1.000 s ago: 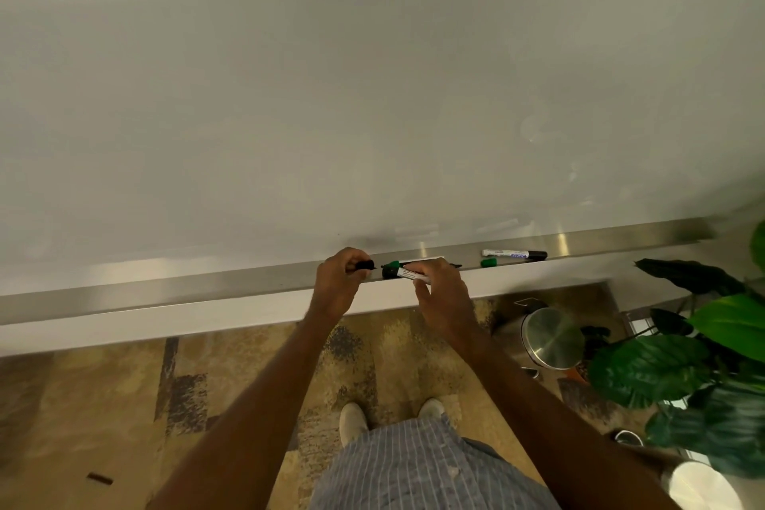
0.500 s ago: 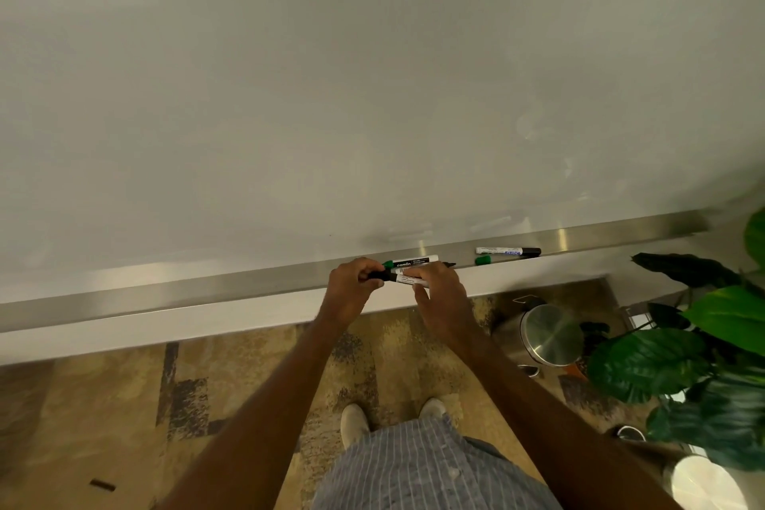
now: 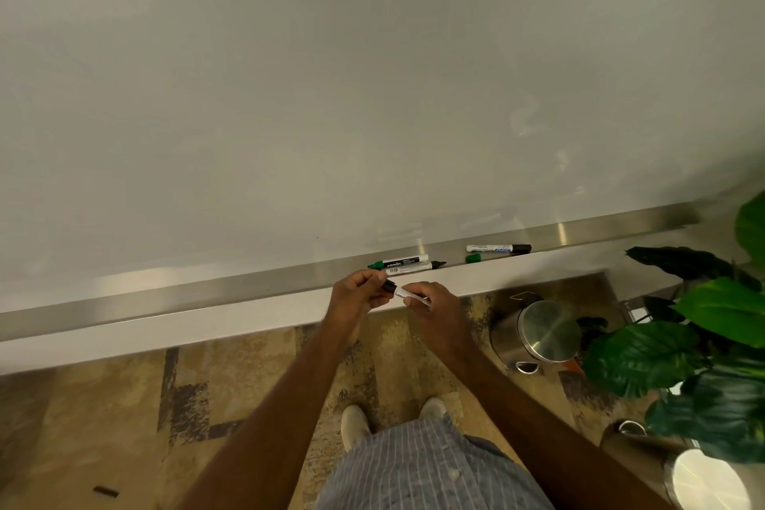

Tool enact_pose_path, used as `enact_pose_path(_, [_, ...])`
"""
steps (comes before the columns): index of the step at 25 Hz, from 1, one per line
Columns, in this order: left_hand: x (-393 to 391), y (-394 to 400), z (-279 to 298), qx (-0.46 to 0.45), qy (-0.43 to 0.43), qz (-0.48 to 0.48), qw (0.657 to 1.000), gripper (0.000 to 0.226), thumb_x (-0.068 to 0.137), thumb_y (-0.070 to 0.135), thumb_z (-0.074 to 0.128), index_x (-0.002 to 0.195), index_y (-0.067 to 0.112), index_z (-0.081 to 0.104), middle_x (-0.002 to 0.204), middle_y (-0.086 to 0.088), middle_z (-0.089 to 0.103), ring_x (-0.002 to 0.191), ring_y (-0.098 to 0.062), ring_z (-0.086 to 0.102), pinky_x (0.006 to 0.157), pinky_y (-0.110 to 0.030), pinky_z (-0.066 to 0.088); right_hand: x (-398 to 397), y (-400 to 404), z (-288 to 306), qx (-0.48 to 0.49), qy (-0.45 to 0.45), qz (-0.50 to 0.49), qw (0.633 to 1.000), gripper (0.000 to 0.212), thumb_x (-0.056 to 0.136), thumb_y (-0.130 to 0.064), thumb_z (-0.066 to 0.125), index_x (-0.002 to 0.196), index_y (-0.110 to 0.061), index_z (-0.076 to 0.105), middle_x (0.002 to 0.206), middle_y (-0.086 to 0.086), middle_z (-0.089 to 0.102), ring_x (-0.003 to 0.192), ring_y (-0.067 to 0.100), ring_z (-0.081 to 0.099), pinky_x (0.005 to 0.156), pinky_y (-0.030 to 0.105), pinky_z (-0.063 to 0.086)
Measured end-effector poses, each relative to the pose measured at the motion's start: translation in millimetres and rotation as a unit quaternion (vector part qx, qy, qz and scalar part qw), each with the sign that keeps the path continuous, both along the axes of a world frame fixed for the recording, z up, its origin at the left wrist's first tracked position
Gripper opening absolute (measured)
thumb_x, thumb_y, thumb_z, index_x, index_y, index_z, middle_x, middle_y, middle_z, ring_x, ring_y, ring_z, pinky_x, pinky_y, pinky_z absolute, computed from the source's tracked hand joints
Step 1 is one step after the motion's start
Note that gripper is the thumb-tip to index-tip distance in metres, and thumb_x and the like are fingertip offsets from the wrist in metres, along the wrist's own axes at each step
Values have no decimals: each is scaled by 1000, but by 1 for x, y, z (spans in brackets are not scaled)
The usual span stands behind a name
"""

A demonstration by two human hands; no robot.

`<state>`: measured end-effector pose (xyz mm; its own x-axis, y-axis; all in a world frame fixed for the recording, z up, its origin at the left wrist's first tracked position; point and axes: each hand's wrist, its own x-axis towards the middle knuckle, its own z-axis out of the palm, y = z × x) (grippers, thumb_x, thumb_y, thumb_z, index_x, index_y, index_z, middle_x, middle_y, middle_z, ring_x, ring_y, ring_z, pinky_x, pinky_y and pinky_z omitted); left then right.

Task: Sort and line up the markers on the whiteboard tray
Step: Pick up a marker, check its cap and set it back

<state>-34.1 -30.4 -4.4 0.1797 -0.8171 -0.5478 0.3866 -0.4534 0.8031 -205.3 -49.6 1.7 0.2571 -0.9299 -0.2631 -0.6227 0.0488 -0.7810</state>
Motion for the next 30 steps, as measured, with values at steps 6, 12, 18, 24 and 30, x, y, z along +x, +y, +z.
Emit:
enact_pose_path(6, [-10, -2, -1, 10, -41, -22, 999, 8, 94, 16, 67, 93, 11, 74, 84, -6, 79, 79, -19, 75, 72, -24, 61, -17, -9, 2, 95, -49, -12, 994, 25, 98, -22, 61, 120, -16, 71, 107, -5, 71, 96, 12, 65, 91, 31, 56])
enact_pose_path(12, [-29, 0, -11, 39, -46, 13, 998, 24, 91, 23, 72, 105, 4, 74, 95, -14, 79, 80, -22, 75, 74, -29, 62, -25, -3, -6, 15, 10, -4, 1000, 27, 99, -31, 58, 120, -17, 69, 112, -5, 67, 96, 6, 56, 75, 8, 38])
enact_pose_path(18, [-37, -12, -14, 39, -189, -47, 980, 20, 96, 26, 65, 105, 11, 75, 93, -6, 79, 77, -19, 73, 70, -27, 60, -43, -28, -17, 56, 12, 72, 996, 21, 100, -30, 56, 117, -22, 67, 108, -7, 65, 101, 13, 62, 81, 16, 45])
enact_pose_path(24, [-28, -25, -19, -17, -544, -101, 833, 22, 97, 14, 61, 118, 12, 67, 116, -7, 63, 108, -22, 55, 93, -28, 46, -82, -111, -9, -130, 167, -18, 977, 21, 98, -22, 60, 115, -28, 70, 112, -4, 71, 108, 19, 60, 102, 45, 37])
enact_pose_path(30, [-25, -28, -29, 22, -593, -139, 793, 27, 99, 10, 54, 124, 8, 62, 124, -13, 61, 114, -29, 54, 93, -38, 48, -111, -150, -22, -150, 242, -26, 958, 20, 98, -23, 60, 115, -18, 70, 120, 8, 70, 119, 31, 58, 109, 48, 39])
